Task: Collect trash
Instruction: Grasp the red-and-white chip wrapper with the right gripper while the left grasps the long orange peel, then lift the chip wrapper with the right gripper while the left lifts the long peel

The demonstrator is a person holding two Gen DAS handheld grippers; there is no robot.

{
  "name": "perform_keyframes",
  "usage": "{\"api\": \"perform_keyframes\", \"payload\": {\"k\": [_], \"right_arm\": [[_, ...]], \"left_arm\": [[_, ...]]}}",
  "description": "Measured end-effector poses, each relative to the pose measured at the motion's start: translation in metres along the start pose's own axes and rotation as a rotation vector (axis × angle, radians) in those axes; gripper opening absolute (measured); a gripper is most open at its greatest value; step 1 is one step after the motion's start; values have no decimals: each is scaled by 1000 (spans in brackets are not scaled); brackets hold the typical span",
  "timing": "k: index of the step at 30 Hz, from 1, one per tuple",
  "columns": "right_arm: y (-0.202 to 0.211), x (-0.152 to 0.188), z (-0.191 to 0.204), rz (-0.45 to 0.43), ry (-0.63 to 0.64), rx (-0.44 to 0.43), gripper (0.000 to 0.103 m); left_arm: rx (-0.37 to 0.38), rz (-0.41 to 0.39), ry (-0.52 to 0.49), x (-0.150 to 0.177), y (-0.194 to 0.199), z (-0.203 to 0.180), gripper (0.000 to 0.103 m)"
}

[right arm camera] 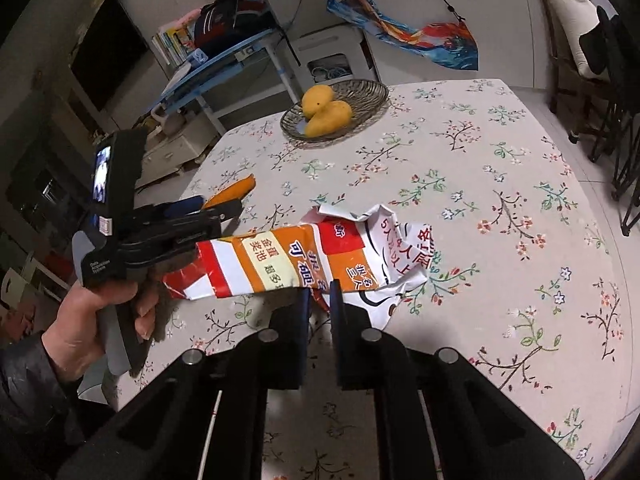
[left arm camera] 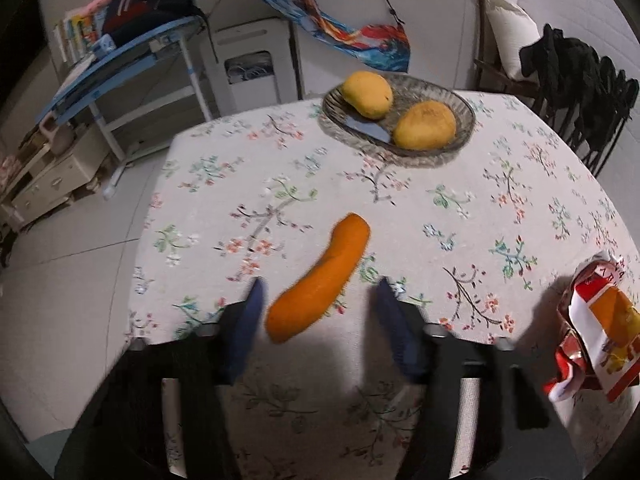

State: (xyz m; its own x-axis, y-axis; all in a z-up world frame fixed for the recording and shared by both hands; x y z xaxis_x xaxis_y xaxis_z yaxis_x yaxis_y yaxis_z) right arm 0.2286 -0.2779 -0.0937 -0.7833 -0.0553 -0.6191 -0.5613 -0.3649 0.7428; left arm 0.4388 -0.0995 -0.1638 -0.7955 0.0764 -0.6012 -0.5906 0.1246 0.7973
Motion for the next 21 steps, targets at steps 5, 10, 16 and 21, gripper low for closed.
{"api": "perform_keyframes", "payload": {"k": [5,10,16,21], "right_arm": [[-3,1,8,9,46,21,11],[-2,-1,19,-34,148,126,49],[-28,-4,22,8,204,153,36],[-21,-6,21,-30,176,139,12]], "left_arm": [[50,19,-10,0,2,-6,18],[97,26,-16,3,12,-9,17],[150,44,24,7,24,-4,17],[195,48,68,12,41,3,17]]}}
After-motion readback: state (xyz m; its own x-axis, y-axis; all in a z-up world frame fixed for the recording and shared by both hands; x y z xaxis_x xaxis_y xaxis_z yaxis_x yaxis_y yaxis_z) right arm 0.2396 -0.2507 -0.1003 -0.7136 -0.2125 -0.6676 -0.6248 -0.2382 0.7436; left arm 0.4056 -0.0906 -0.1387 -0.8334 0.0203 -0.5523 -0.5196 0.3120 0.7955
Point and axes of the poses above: each gripper's, at about its wrist camera, not at the fingertips, and y roughly against the way its jaws point, z to its left, x to its underside, the point moved 3 cm from there along -y, roughly the way its jaws point, and after that the axes turned 13 degrees about y, right-handed, at the moved point
